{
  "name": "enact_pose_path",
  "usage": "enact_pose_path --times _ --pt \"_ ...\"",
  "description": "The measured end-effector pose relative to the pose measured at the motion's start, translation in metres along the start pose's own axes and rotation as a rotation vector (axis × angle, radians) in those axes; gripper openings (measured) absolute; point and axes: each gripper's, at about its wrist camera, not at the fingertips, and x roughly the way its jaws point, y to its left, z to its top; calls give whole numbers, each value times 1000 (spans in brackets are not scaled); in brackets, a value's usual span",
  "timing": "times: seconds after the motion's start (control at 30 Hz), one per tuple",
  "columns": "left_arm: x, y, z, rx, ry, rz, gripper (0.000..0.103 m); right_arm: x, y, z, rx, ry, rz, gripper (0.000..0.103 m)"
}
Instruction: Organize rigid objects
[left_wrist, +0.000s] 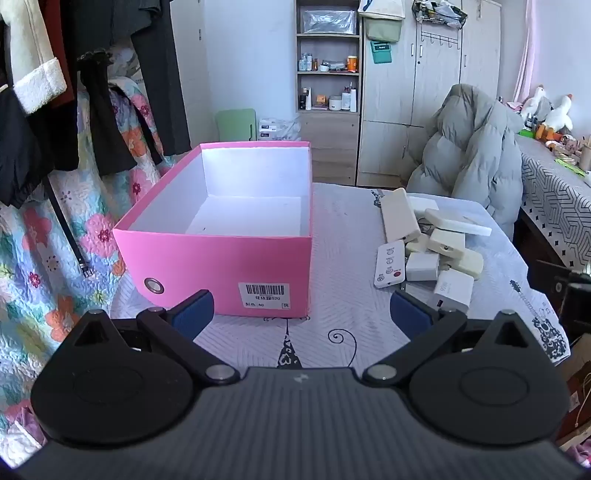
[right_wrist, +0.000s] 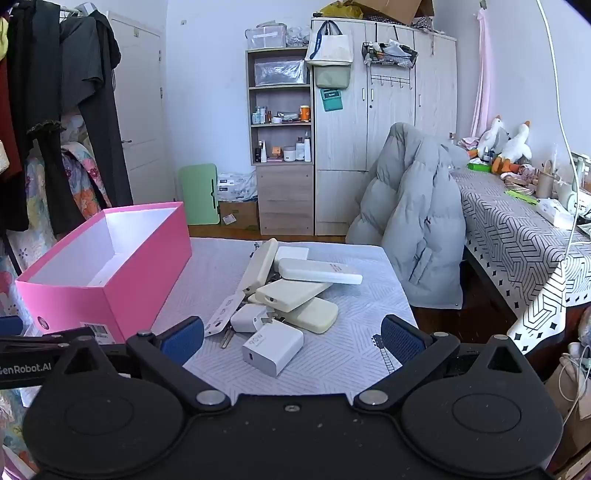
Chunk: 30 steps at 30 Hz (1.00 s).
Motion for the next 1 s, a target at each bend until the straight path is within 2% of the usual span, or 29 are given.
enact_pose_path --times 0.17,0.47,0.57,0.73,1.0 --pt "0 0 0 15 -10 13 102 2 -1 1 1 -2 -5 103" --pt "1 -5 4 -1 20 3 101 0 -3 1 0 3 -27 103" --pt "-1 -6 -1 12 3 13 101 2 -6 0 3 7 -30 103" --pt "-4 -4 0 -21 0 -8 102 7 -7 -2 0 17 -33 103" --pt "0 -5 -2 -4 11 13 102 10 -3 -5 -11 27 -26 103"
